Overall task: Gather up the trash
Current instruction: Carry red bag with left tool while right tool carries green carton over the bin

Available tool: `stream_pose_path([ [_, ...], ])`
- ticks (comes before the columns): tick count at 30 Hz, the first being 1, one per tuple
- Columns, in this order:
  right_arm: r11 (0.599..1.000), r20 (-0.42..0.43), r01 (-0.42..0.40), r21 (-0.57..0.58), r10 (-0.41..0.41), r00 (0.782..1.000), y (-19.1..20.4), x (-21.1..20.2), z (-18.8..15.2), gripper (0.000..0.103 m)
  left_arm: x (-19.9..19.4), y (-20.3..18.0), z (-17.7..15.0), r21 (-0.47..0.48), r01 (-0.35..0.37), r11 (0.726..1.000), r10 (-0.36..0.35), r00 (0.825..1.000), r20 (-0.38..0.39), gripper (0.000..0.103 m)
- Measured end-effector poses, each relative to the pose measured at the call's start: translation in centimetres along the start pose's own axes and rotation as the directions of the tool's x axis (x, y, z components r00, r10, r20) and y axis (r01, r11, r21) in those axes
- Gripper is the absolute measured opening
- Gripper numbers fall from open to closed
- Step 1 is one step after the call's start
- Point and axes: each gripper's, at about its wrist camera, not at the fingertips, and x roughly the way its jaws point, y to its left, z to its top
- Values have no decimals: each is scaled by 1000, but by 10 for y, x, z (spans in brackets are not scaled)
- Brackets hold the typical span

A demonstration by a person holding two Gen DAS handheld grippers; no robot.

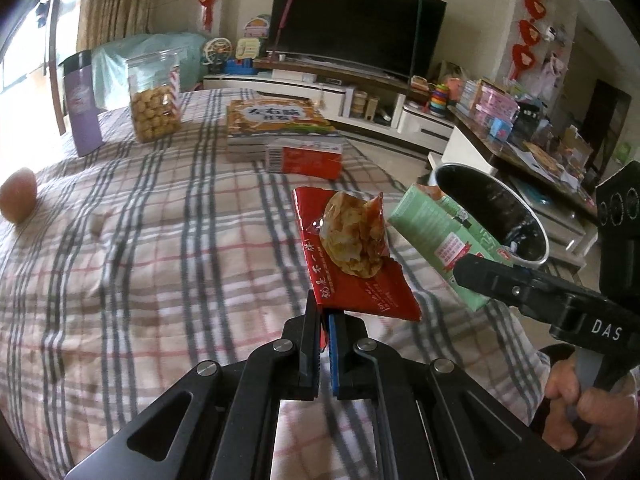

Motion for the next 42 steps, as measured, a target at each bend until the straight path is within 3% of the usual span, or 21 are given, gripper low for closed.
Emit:
stream_pose_path([
  [42,987,142,79,136,-99,985,-73,-90,-2,53,27,-95,28,127,126,984,-125,992,-18,1],
])
